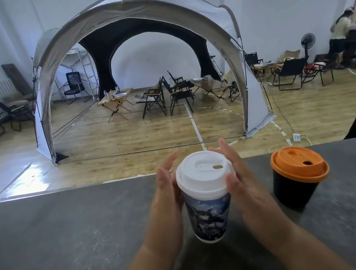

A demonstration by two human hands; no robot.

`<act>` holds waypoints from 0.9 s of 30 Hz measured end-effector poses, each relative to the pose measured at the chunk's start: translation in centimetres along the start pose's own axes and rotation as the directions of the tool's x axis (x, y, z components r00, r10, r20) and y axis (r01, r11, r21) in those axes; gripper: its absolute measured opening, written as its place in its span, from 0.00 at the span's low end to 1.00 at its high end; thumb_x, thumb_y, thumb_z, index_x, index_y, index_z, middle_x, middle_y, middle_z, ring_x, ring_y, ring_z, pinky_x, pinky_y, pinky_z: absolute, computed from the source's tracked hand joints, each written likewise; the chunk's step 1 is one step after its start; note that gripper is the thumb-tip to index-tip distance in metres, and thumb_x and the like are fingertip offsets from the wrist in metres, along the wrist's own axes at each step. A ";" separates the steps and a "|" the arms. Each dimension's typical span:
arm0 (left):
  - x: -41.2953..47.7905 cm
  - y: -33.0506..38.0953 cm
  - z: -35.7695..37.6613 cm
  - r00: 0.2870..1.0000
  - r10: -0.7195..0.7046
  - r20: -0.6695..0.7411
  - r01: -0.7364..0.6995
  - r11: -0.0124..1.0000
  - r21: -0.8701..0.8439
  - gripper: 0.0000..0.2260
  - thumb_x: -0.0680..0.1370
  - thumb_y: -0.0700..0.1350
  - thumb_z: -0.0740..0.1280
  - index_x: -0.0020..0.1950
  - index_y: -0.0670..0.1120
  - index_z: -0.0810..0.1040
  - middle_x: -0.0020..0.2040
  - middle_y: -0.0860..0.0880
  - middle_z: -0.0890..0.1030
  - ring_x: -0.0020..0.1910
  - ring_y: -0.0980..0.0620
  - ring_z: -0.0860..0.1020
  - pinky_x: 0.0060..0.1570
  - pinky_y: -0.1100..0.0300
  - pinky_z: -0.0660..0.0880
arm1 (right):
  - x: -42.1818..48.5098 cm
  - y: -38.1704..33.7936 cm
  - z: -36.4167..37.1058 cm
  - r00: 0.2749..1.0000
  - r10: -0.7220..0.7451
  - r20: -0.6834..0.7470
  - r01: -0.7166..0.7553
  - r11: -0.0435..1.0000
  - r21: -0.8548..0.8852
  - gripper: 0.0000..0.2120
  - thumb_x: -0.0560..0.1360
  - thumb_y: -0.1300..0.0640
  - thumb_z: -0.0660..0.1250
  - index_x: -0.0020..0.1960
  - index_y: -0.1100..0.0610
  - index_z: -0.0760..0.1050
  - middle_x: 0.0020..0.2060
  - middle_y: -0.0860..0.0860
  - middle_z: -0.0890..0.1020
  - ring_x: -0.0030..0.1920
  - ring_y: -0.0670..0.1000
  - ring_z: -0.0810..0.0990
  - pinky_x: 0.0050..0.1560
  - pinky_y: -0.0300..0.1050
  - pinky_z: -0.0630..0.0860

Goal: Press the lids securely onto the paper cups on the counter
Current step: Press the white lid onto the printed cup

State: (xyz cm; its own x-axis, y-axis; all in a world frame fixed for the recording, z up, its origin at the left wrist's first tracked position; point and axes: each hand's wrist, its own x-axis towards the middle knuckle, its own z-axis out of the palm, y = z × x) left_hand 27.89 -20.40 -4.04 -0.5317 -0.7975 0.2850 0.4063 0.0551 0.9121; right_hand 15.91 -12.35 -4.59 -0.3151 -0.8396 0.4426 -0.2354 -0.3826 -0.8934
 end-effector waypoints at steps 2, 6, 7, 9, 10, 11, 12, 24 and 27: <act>0.4 0.2 -0.3 0.999 -0.046 0.004 0.046 0.999 -0.012 0.22 0.75 0.65 0.59 0.67 0.61 0.72 0.64 0.50 0.79 0.64 0.50 0.78 0.62 0.52 0.74 | -0.1 0.3 0.0 1.000 0.006 0.013 -0.006 1.000 -0.010 0.42 0.63 0.22 0.65 0.72 0.37 0.61 0.68 0.36 0.73 0.71 0.42 0.70 0.72 0.49 0.68; 0.4 0.0 -0.5 1.000 0.010 0.023 -0.012 0.995 0.097 0.18 0.78 0.56 0.60 0.63 0.49 0.76 0.58 0.51 0.82 0.59 0.52 0.80 0.58 0.55 0.77 | -0.1 0.0 0.3 0.993 -0.068 -0.100 0.062 0.996 -0.057 0.25 0.73 0.33 0.64 0.69 0.33 0.67 0.65 0.43 0.74 0.67 0.41 0.73 0.67 0.43 0.72; 0.3 0.0 -0.4 0.999 0.031 0.017 -0.032 0.995 0.093 0.17 0.78 0.54 0.61 0.61 0.47 0.76 0.55 0.52 0.83 0.56 0.53 0.81 0.53 0.59 0.78 | -0.1 -0.1 0.3 0.984 -0.104 -0.146 0.096 0.994 -0.059 0.19 0.78 0.40 0.62 0.68 0.38 0.69 0.63 0.44 0.75 0.64 0.38 0.74 0.63 0.35 0.73; 0.1 -0.1 -0.3 0.999 0.039 0.020 -0.040 0.998 0.053 0.14 0.78 0.52 0.63 0.59 0.45 0.73 0.49 0.55 0.84 0.49 0.58 0.82 0.45 0.66 0.77 | 0.1 -0.1 0.1 0.972 -0.143 -0.188 0.125 0.987 -0.104 0.13 0.82 0.50 0.57 0.65 0.43 0.72 0.63 0.42 0.77 0.63 0.35 0.74 0.60 0.27 0.70; 0.0 -0.1 -0.3 0.999 0.038 0.028 -0.039 0.998 0.040 0.15 0.77 0.52 0.63 0.59 0.45 0.72 0.48 0.56 0.84 0.48 0.58 0.82 0.44 0.67 0.77 | 0.2 0.1 0.0 0.972 -0.146 -0.185 0.127 0.985 -0.113 0.13 0.82 0.50 0.56 0.64 0.43 0.72 0.64 0.41 0.76 0.65 0.35 0.73 0.62 0.28 0.69; -0.1 -0.1 -0.2 0.998 0.040 0.040 -0.041 0.998 0.040 0.15 0.77 0.52 0.63 0.60 0.45 0.71 0.48 0.55 0.84 0.48 0.58 0.82 0.43 0.67 0.77 | 0.2 0.2 -0.1 0.976 -0.137 -0.168 0.120 0.987 -0.105 0.14 0.81 0.46 0.56 0.65 0.42 0.71 0.66 0.40 0.76 0.67 0.36 0.72 0.64 0.30 0.68; -0.2 -0.1 -0.2 0.998 0.042 0.052 -0.044 0.998 0.044 0.16 0.78 0.52 0.64 0.61 0.45 0.70 0.49 0.55 0.84 0.48 0.57 0.82 0.44 0.66 0.77 | 0.2 0.3 -0.2 0.983 -0.123 -0.136 0.110 0.989 -0.099 0.17 0.80 0.40 0.57 0.67 0.40 0.70 0.67 0.39 0.75 0.69 0.37 0.71 0.67 0.33 0.68; 0.9 0.4 -0.9 0.853 -0.492 0.177 0.496 0.868 0.020 0.26 0.74 0.59 0.63 0.66 0.45 0.74 0.58 0.40 0.82 0.59 0.40 0.80 0.61 0.41 0.75 | 4.3 -2.0 -0.9 0.920 0.372 -0.125 -0.329 0.905 0.270 0.25 0.72 0.40 0.67 0.64 0.51 0.71 0.54 0.59 0.84 0.51 0.58 0.86 0.56 0.63 0.80; 0.7 0.0 -0.7 0.852 -0.511 0.117 0.520 0.852 -0.063 0.24 0.71 0.56 0.68 0.63 0.44 0.77 0.57 0.38 0.82 0.59 0.37 0.79 0.64 0.37 0.72 | 5.1 -1.2 -0.7 0.888 0.450 -0.098 -0.398 0.857 0.327 0.21 0.76 0.42 0.65 0.63 0.54 0.71 0.54 0.62 0.83 0.52 0.63 0.85 0.57 0.68 0.78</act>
State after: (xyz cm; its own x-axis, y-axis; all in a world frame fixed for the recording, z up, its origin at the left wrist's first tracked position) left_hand 28.03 -21.39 -4.04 -0.7471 -0.6373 -0.1889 0.1163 -0.4051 0.9068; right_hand 13.90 -15.91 -1.17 -0.4755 -0.8797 -0.0012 0.2239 -0.1197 -0.9672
